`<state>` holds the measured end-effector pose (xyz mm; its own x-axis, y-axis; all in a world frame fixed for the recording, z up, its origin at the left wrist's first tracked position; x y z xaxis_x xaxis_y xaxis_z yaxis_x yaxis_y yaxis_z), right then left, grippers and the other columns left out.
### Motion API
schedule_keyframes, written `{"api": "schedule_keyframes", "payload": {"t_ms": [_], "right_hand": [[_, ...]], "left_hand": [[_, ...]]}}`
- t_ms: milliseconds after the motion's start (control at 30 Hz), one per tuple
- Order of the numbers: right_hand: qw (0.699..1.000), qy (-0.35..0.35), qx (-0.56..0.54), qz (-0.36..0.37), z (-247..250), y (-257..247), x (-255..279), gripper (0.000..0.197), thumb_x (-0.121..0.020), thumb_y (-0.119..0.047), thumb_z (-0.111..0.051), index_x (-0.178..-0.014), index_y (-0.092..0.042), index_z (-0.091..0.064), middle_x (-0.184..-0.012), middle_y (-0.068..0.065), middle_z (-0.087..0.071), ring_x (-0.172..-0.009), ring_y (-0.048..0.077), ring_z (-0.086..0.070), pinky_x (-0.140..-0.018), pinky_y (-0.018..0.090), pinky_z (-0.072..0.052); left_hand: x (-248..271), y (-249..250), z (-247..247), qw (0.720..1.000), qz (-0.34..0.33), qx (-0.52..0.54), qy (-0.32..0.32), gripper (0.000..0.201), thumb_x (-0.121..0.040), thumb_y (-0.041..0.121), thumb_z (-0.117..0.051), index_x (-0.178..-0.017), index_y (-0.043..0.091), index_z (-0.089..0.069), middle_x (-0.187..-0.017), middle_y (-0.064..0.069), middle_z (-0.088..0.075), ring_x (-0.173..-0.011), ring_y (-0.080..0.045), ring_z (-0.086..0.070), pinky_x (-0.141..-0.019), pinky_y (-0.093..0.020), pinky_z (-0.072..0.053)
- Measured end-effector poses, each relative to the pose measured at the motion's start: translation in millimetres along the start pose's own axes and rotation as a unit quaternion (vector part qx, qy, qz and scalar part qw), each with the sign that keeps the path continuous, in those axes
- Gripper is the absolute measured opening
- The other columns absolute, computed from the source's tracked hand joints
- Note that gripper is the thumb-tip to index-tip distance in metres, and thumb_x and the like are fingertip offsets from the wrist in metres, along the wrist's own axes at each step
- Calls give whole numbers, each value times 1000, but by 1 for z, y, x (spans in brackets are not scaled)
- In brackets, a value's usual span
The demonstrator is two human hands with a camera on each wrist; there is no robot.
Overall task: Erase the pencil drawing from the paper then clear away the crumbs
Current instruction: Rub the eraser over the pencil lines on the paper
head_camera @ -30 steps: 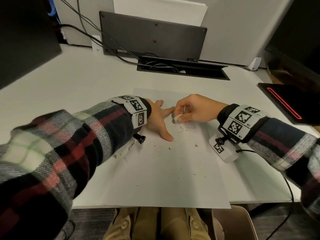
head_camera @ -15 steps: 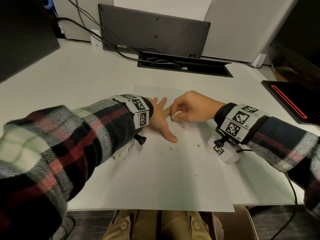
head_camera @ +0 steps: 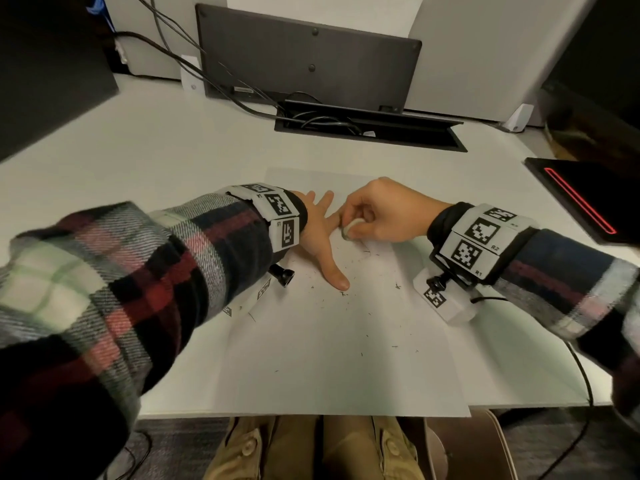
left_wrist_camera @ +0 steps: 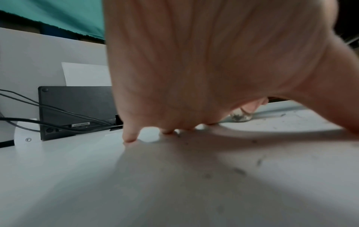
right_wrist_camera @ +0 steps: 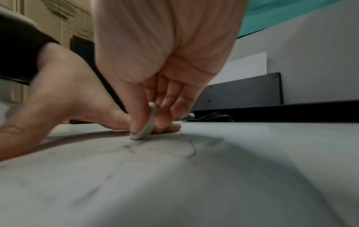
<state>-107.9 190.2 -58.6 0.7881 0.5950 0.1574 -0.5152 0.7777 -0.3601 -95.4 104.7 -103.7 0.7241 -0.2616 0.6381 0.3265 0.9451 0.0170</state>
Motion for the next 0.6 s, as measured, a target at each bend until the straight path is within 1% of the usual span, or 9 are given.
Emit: {"api": "schedule_keyframes", "payload": {"t_ms": [67, 133, 200, 267, 300, 367, 433, 533, 600], "right_hand": [[1000, -23, -14, -3, -2, 0, 2, 7, -80, -18, -70, -86, -15, -69, -70, -2, -65, -52, -8, -51, -54, 4, -37], [995, -79, -60, -2, -11, -3, 10, 5, -79, -19, -72, -83, -18, -69, -69, 1, -66, -48, -2, -51, -55, 10, -41], [996, -67, -53, 0, -10, 0, 11, 7, -79, -19, -72, -85, -17, -70, -74, 3, -69, -50, -2, -52, -55, 9, -42], [999, -31, -17, -3, -3, 2, 8, 8, -79, -18, -72, -85, -15, -70, -74, 0, -67, -53, -6, -52, -54, 5, -38], [999, -31, -14, -4, -3, 1, 10, 6, -79, -18, -71, -84, -15, -70, -72, -1, -66, -53, -7, -51, -53, 5, -38], [997, -65, -42, 2, -10, -4, 16, 5, -79, -17, -72, -83, -17, -70, -69, -3, -65, -50, -5, -52, -53, 7, -40], [994, -86, -60, 9, -13, -6, 18, 6, -79, -16, -73, -84, -16, -70, -72, -1, -68, -48, -3, -53, -55, 9, -43], [1000, -31, -6, 0, -3, 0, 9, 10, -79, -18, -71, -88, -13, -72, -68, -5, -63, -52, -7, -51, -54, 5, -38], [999, -42, -14, -5, -5, 1, 10, 9, -79, -18, -71, -87, -14, -71, -65, -6, -62, -51, -5, -51, -54, 6, -39]], "left_hand": [[0, 1, 0, 1000, 1, 4, -2, 135, -47, 81, -60, -143, 37, 24, -149, -2, 36, -139, -27, 28, -113, -50, 7], [0, 0, -1, 1000, 2, 11, -5, 139, -42, 82, -59, -143, 36, 24, -150, -1, 35, -139, -27, 28, -113, -49, 7], [0, -1, -1, 1000, 3, 9, -7, 141, -39, 82, -59, -143, 35, 25, -150, -2, 35, -139, -27, 27, -113, -49, 7], [2, 0, -1, 1000, 3, 4, -10, 147, -29, 83, -55, -143, 35, 25, -150, -2, 35, -139, -28, 27, -113, -49, 7], [2, 1, 0, 1000, 2, 1, -9, 147, -29, 82, -55, -143, 36, 26, -150, -2, 35, -139, -28, 27, -113, -49, 8], [2, 1, 0, 1000, 4, 3, -4, 141, -42, 81, -61, -142, 36, 27, -150, -1, 35, -140, -27, 26, -113, -49, 7], [1, 1, 1, 1000, 5, -4, 5, 134, -53, 78, -63, -141, 35, 28, -150, -2, 35, -140, -27, 26, -113, -49, 6], [1, 1, 0, 1000, 4, -6, 4, 133, -52, 79, -62, -142, 36, 27, -150, -3, 35, -140, -28, 26, -113, -49, 6], [1, 1, 0, 1000, 5, -2, 1, 135, -50, 79, -62, -142, 36, 27, -150, -2, 35, -140, -28, 27, -113, -49, 7]]}}
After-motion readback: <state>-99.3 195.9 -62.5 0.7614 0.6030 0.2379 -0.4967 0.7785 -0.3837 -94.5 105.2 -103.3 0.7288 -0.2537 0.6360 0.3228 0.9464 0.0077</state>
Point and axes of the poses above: each hand's wrist, its own x-axis away from the middle knuckle, its own z-axis out of the back of the hand, y = z × x, the point moved 7 cm from there along -x, towards the middle knuckle
